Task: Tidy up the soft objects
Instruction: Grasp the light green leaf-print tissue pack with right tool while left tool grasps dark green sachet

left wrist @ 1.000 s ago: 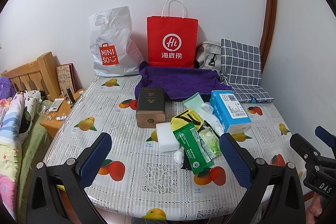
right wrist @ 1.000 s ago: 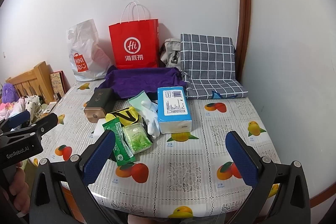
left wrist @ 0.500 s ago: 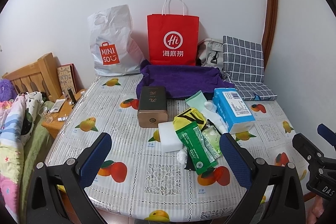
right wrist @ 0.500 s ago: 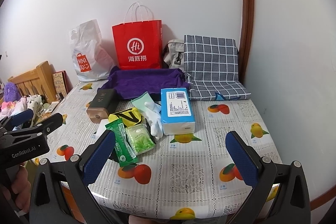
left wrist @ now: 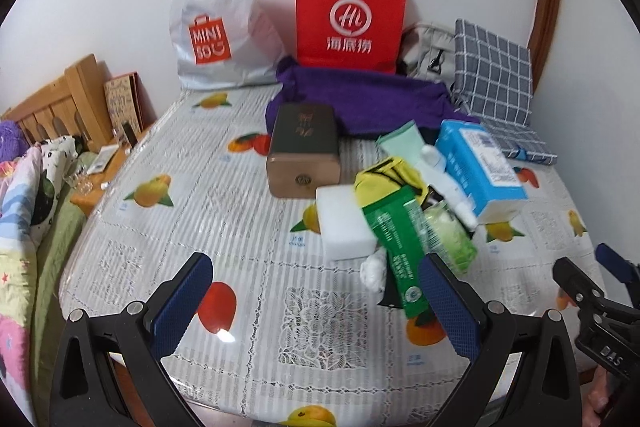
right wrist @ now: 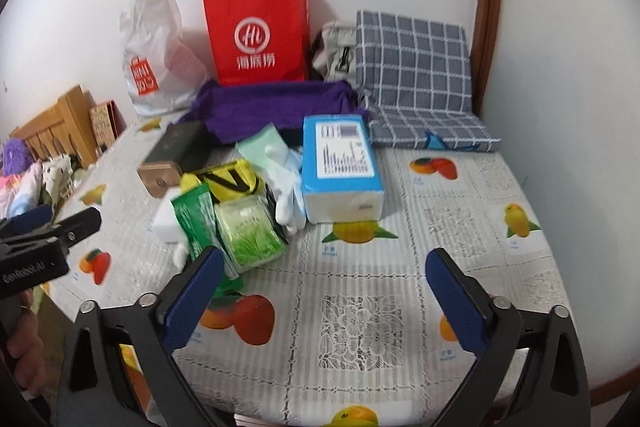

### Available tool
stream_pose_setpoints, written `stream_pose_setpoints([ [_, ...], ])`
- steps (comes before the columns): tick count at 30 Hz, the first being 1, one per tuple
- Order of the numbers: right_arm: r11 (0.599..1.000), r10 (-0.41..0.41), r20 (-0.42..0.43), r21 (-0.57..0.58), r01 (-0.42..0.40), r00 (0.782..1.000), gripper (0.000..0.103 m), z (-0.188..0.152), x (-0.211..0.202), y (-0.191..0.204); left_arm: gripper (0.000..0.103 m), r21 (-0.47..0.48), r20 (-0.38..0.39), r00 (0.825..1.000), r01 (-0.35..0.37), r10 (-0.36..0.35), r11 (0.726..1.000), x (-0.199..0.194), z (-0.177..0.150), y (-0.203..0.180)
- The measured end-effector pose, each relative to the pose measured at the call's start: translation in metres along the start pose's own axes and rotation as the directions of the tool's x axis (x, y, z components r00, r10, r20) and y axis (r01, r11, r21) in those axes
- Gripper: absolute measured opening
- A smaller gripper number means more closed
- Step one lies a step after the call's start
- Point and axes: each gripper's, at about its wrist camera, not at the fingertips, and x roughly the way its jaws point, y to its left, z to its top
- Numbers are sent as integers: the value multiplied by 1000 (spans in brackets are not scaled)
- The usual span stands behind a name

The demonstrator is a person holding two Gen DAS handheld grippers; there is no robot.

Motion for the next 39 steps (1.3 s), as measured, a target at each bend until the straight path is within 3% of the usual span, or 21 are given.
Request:
stream_pose_setpoints([
  [3, 999, 36, -39, -4, -36, 999, 81, -3, 21, 2, 103, -5, -22, 1000, -1, 1, 1000, 11, -4, 2],
  [5, 998, 55, -54, -10, -55, 997, 80, -5, 33, 4, 103, -12, -42, 999, -4, 3, 1000, 21, -6, 4],
  [18, 980, 196, -125, 0, -197, 973, 79, -6, 90, 21, 103, -35, -110, 994, 20, -24, 999, 58, -12, 17],
  [26, 974, 225, -179, 26, -224, 958, 79, -6, 123, 33, 103, -43, -119, 992, 37, -42, 998, 67, -9, 23],
  [28, 972, 235, -175, 16, -236, 956, 75, -5, 125, 37, 103, -46, -120, 992, 38, -43, 998, 68, -8, 25],
  [30, 966, 256, -183, 6, -259, 949, 57, -4, 128, 41, 103, -52, -120, 992, 40, -46, 998, 68, -7, 27],
  [39, 967, 243, -105, -53, -250, 964, 56, 2, 85, 44, 103, -61, -115, 992, 46, -52, 997, 64, -5, 30],
])
